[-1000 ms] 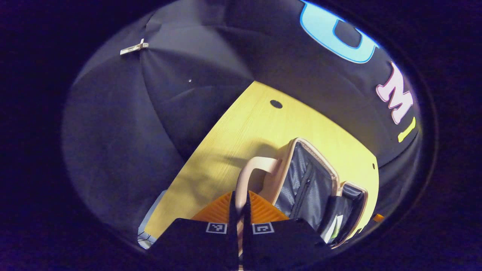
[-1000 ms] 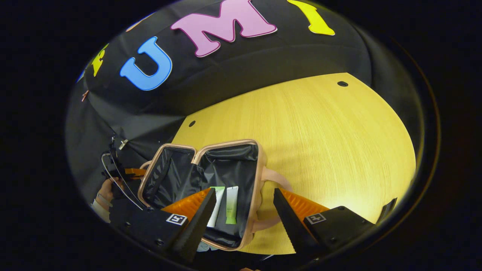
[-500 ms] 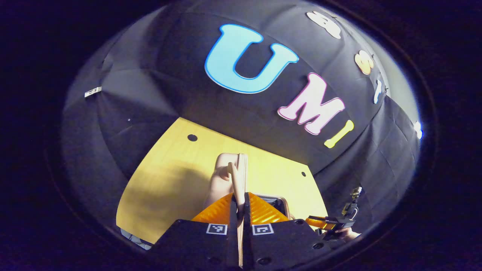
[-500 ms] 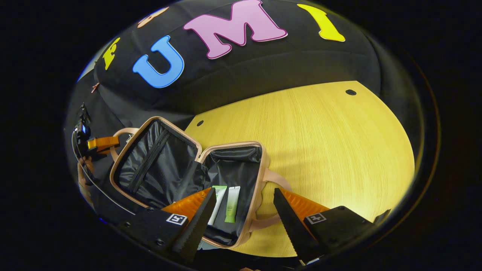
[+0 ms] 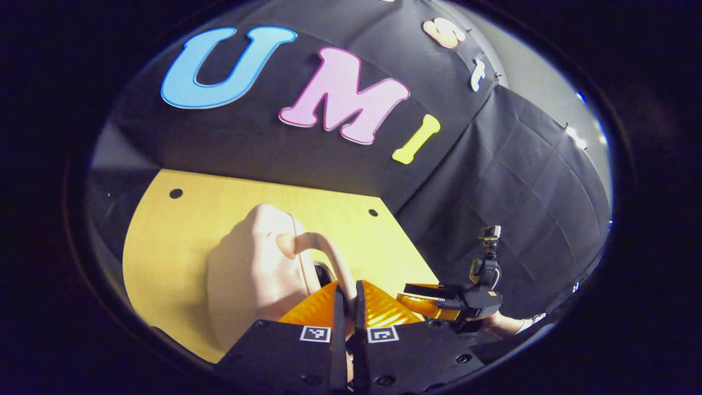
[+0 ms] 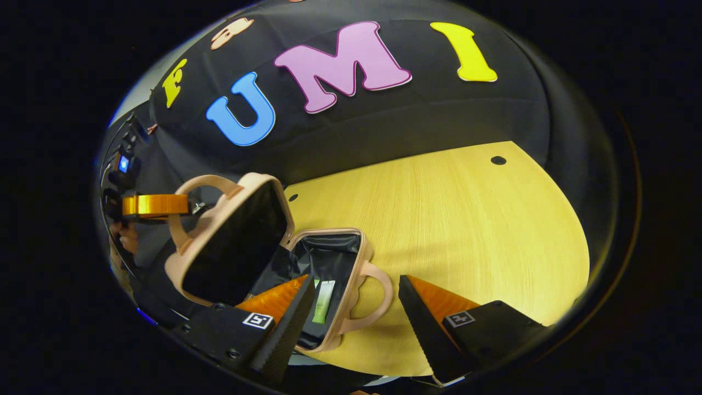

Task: First open the suitcase, pack the skin care products into it, and then close the suitcase.

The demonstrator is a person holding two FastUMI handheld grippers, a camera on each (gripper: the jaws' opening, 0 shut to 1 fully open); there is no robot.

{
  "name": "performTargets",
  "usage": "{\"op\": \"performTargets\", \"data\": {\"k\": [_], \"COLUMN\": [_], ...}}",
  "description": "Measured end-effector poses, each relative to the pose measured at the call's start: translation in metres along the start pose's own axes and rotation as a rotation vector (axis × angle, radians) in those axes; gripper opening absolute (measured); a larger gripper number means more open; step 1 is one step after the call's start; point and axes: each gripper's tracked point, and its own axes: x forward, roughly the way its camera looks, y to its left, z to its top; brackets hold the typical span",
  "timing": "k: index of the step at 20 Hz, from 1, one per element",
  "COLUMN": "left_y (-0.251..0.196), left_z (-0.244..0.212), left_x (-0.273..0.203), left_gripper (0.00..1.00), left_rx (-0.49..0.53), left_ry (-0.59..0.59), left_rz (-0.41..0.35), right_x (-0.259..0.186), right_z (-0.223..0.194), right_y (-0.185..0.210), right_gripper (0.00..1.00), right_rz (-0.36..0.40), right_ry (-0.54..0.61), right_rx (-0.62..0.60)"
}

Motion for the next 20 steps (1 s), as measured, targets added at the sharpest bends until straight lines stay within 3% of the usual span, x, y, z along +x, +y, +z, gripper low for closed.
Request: {"op": "performTargets", "data": {"k": [4,7,9,12,14,15,16,20], "left_y": [0.011,0.032,0.042,0.05,0.049,0.043,0.039,0.027], "left_z": [-0.058,-0.115,-0.134,-0.129,-0.132,-0.131,-0.123,-0.061], "left_x": [0.098,0.159,0.177,0.181,0.188,0.189,0.187,0.139], "left_gripper": [0.11,0.13,0.16,0.2,0.23,0.28,0.43,0.84], "left_rx": [0.094,0.081,0.048,0.129,0.127,0.11,0.106,0.196], "left_ry": [0.196,0.349,0.44,0.443,0.435,0.407,0.366,0.127], "left_rz": [0.039,0.096,0.153,0.245,0.277,0.29,0.31,0.4], "right_x": [-0.033,-0.06,-0.076,-0.092,-0.097,-0.097,-0.096,-0.096], "right_z": [0.012,0.021,0.023,0.016,0.018,0.021,0.025,0.055], "right_y": [-0.023,-0.043,-0.057,-0.081,-0.098,-0.104,-0.107,-0.094], "right_gripper": [0.97,0.97,0.97,0.97,0.97,0.97,0.97,0.97], "right_rz": [0.003,-0.008,-0.017,-0.019,-0.028,-0.028,-0.027,0.004], "right_ry": [-0.01,-0.036,-0.045,-0.023,-0.036,-0.044,-0.06,-0.114], "right_rx": [-0.055,-0.078,-0.093,-0.116,-0.161,-0.194,-0.225,-0.334]}}
